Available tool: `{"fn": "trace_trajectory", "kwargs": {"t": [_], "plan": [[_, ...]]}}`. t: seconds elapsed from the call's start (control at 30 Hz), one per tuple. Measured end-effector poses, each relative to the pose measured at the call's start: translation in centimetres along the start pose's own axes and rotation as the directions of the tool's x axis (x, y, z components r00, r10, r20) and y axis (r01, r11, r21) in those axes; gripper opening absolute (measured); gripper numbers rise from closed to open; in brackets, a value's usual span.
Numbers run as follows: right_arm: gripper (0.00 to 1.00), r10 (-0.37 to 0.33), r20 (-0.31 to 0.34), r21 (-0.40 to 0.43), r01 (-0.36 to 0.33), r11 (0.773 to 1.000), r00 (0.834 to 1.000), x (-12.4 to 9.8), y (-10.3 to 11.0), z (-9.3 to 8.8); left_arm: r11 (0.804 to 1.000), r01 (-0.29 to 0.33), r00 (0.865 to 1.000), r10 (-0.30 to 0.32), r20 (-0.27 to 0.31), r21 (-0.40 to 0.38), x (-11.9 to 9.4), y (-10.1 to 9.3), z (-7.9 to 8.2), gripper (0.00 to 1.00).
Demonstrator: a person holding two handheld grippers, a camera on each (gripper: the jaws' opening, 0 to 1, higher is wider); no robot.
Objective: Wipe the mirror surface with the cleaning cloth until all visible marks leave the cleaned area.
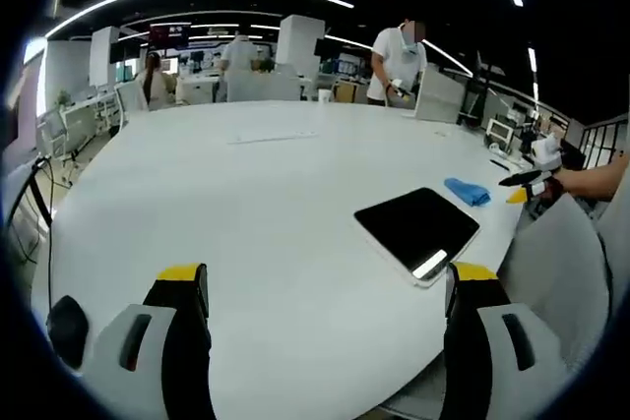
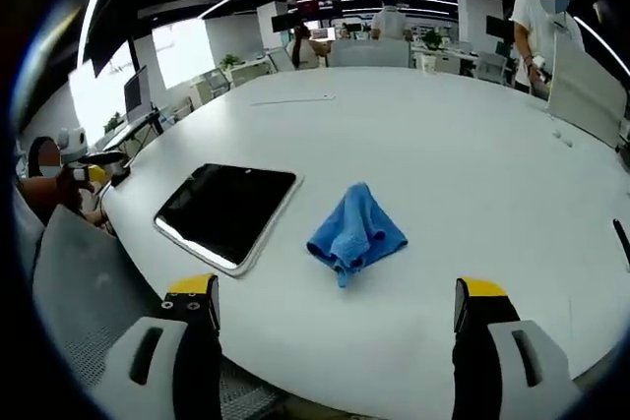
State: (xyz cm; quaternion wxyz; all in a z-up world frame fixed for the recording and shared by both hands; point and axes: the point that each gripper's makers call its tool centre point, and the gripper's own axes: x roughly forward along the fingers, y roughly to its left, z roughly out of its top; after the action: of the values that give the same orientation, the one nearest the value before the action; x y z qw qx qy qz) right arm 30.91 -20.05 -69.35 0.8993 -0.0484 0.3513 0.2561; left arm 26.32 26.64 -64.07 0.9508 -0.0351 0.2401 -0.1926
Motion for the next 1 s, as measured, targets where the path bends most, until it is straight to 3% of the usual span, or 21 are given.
{"fn": "trace_trajectory", "kwargs": {"t": [0.23, 0.3, 0.63, 0.77, 1.0], "plan": [[0.98, 0.033, 0.002, -0.053, -0.033, 0.998, 0.999, 0.5, -0.7, 0.9, 0.999, -0.045, 0.999, 0.045, 0.026, -0.010, -0.3, 0.7, 0.9, 0.99], [0.98, 0.024, 0.006, -0.024, -0.024, 0.999, 1.000, 0.3, -1.0, 1.1, 0.999, -0.050, 0.999, 0.050, 0.014, -0.013, 0.0, 0.9, 0.5, 0.99], [0.98, 0.000, 0.043, 0.024, -0.001, 1.000, 0.999, -0.2, -1.2, 0.8, 0.999, -0.024, 1.000, 0.024, 0.006, 0.035, -0.6, 0.8, 0.7, 0.99], [0.98, -0.004, 0.045, 0.012, 0.003, 1.000, 0.999, -0.4, -1.2, 1.0, 1.000, -0.029, 0.999, 0.029, 0.021, 0.003, -0.8, 1.3, 1.2, 0.99], [0.98, 0.003, 0.039, 0.024, -0.004, 1.000, 0.999, -0.5, -1.1, 0.6, 1.000, -0.008, 0.999, 0.008, 0.037, 0.003, -0.9, 0.0, 1.5, 0.99]]}}
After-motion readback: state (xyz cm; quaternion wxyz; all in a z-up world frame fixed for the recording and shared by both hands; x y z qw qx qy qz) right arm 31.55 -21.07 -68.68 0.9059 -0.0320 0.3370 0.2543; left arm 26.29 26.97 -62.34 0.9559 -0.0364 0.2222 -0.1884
